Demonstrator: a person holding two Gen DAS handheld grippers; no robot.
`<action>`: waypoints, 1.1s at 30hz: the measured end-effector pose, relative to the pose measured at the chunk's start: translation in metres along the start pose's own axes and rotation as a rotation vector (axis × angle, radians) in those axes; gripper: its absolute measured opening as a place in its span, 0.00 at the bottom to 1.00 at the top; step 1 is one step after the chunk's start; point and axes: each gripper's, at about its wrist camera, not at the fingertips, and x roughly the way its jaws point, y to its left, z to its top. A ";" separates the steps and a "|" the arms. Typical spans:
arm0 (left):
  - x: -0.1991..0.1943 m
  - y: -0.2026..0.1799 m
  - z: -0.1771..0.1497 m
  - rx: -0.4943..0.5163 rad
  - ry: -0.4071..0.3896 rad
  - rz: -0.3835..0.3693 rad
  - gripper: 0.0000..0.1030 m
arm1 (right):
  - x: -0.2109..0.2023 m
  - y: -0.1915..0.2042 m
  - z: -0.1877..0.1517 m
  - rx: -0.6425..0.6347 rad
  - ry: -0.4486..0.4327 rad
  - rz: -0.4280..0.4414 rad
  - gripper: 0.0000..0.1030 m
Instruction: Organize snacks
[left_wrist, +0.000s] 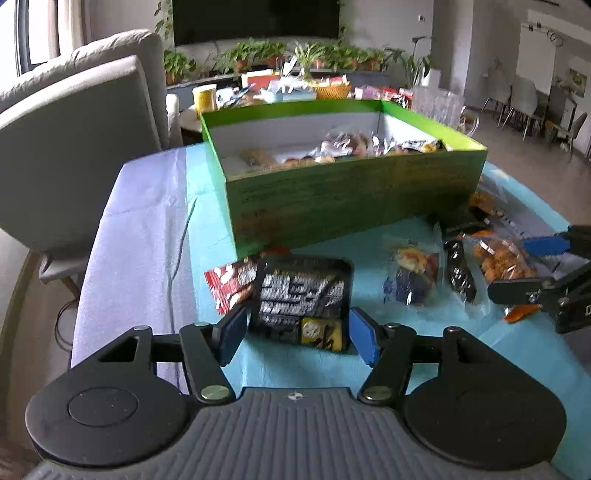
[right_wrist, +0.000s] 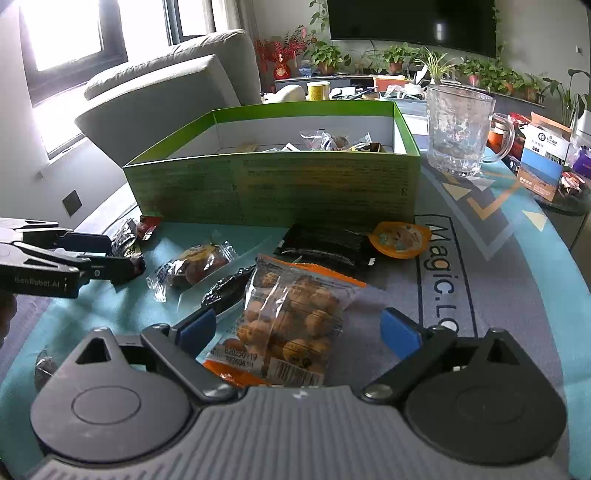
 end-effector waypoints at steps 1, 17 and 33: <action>0.000 0.000 -0.001 -0.006 -0.009 -0.001 0.58 | 0.000 0.000 0.000 -0.001 0.000 -0.002 0.47; -0.021 -0.014 -0.001 -0.050 -0.091 -0.013 0.53 | -0.003 0.004 -0.002 -0.058 -0.027 -0.015 0.46; -0.048 -0.030 0.025 -0.059 -0.188 -0.017 0.53 | -0.032 -0.009 0.006 0.015 -0.139 0.019 0.46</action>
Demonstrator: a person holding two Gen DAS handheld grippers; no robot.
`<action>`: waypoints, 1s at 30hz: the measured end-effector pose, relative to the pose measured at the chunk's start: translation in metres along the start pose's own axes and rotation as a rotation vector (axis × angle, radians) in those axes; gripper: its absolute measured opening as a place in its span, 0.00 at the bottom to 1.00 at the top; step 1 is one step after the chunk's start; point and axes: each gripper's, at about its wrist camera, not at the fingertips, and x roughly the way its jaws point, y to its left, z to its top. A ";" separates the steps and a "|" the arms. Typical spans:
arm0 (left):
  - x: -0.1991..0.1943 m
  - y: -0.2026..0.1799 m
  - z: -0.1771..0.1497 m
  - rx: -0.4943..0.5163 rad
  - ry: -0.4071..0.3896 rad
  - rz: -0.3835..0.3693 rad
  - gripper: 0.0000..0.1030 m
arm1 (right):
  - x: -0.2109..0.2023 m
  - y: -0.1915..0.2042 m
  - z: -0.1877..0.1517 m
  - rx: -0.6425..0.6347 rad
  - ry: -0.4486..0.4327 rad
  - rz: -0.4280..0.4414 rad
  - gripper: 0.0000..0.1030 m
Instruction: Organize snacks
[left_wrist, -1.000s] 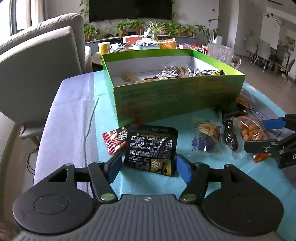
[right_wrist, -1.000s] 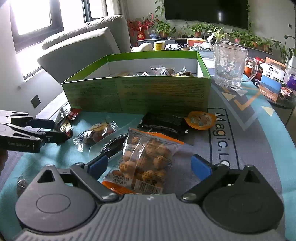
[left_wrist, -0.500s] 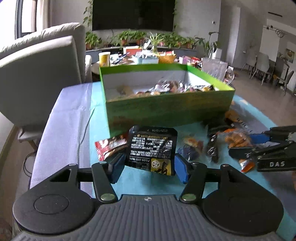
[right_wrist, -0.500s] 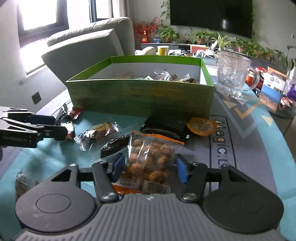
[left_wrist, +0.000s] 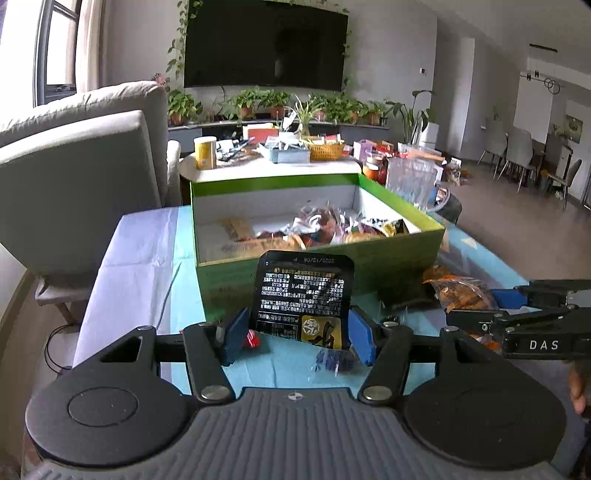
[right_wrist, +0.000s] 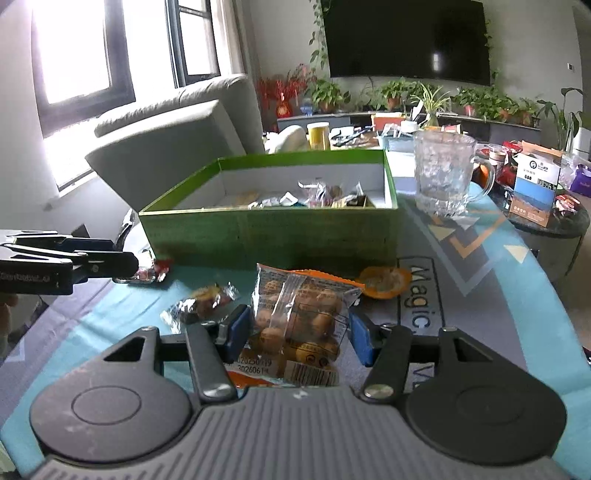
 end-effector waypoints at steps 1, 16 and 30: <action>-0.001 0.000 0.002 0.001 -0.005 0.001 0.53 | 0.000 -0.001 0.001 0.002 -0.005 0.000 0.46; 0.009 0.002 0.026 -0.037 -0.073 0.022 0.53 | 0.000 -0.003 0.027 -0.032 -0.092 0.001 0.46; 0.013 0.005 0.024 -0.057 -0.052 0.030 0.53 | 0.025 0.006 -0.015 -0.098 0.044 -0.117 0.47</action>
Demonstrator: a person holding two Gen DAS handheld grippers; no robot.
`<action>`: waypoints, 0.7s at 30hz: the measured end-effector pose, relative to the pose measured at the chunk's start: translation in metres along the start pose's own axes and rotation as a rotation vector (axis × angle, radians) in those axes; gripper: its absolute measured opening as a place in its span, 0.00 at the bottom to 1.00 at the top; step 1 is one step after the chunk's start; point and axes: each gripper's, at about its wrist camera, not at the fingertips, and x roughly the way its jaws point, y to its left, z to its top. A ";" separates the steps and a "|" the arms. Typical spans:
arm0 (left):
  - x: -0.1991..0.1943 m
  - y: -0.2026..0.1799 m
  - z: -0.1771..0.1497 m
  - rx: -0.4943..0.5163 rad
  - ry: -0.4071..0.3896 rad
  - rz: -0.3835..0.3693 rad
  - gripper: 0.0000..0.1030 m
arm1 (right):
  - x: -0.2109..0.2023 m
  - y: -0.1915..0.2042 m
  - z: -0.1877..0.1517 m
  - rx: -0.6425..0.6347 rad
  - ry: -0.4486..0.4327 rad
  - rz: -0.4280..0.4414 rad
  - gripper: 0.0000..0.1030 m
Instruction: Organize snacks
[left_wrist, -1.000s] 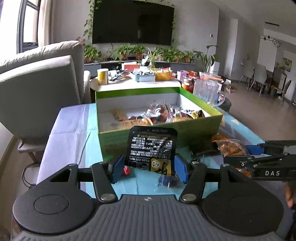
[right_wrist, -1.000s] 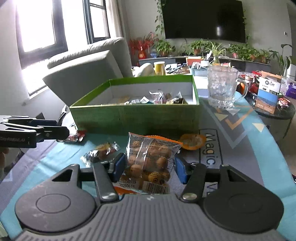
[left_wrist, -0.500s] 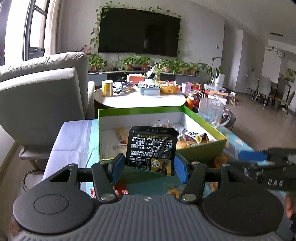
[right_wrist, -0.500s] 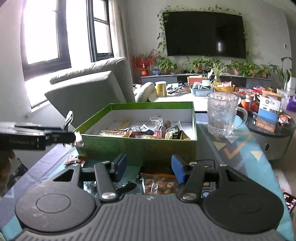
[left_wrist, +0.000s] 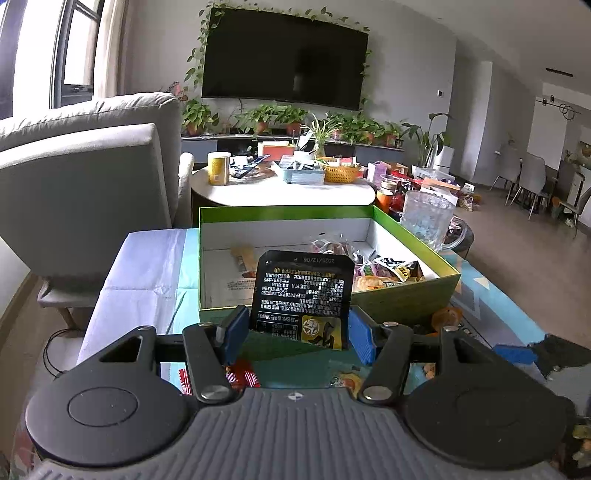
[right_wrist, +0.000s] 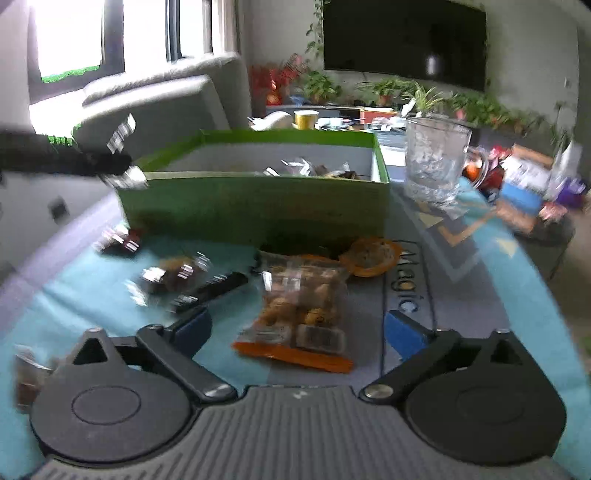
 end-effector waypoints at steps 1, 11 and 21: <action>0.000 0.000 0.000 0.002 -0.001 0.002 0.53 | 0.004 0.002 0.001 -0.016 0.008 -0.037 0.47; 0.004 0.002 -0.001 -0.007 0.013 0.009 0.53 | 0.024 -0.019 0.012 0.103 0.068 -0.006 0.47; 0.006 0.004 -0.002 -0.017 0.012 0.001 0.53 | 0.029 -0.015 0.013 0.071 0.096 0.007 0.47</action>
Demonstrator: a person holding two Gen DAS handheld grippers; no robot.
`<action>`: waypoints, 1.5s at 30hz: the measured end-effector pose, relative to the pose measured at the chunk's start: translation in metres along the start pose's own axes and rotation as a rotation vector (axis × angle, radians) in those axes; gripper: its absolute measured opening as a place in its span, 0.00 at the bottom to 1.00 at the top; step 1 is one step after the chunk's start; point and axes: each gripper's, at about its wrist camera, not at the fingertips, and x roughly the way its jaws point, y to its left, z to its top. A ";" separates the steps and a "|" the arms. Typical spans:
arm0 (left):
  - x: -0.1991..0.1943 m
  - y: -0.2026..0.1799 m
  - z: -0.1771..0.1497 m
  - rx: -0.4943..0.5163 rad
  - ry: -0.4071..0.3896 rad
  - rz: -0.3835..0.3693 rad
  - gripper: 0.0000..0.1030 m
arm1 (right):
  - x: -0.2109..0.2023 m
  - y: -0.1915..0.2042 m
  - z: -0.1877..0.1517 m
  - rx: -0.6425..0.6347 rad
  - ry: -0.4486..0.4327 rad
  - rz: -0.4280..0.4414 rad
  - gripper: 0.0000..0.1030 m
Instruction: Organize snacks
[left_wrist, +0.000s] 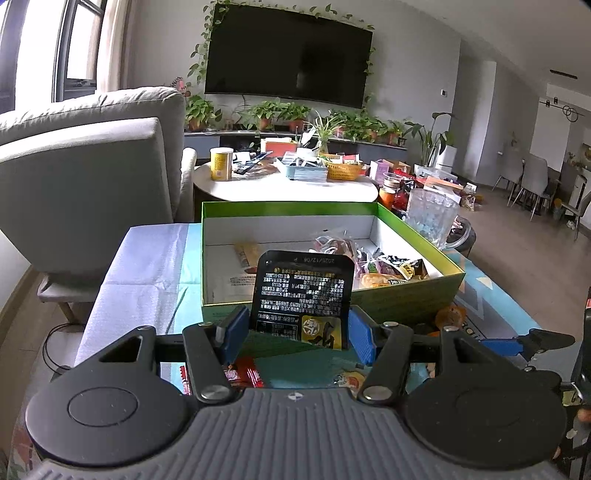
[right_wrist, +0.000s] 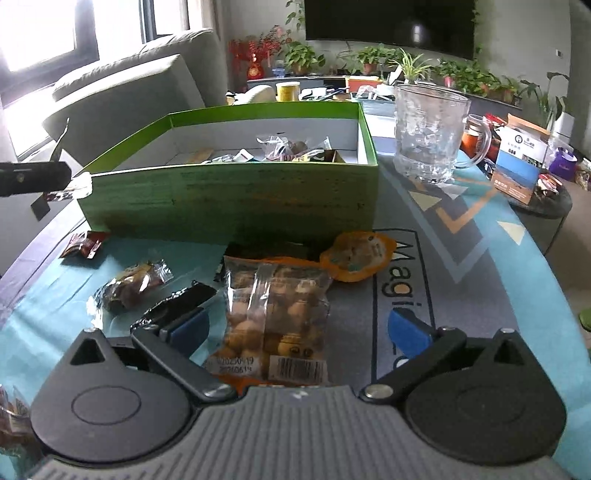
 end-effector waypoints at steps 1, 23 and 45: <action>0.000 0.000 0.000 0.000 0.000 -0.001 0.53 | 0.000 0.000 0.000 -0.008 0.001 -0.001 0.47; -0.008 -0.008 0.023 0.004 -0.073 0.001 0.53 | -0.047 0.000 0.038 -0.010 -0.227 -0.048 0.46; 0.080 -0.005 0.071 0.028 -0.066 0.039 0.53 | 0.009 -0.016 0.113 0.069 -0.250 -0.042 0.46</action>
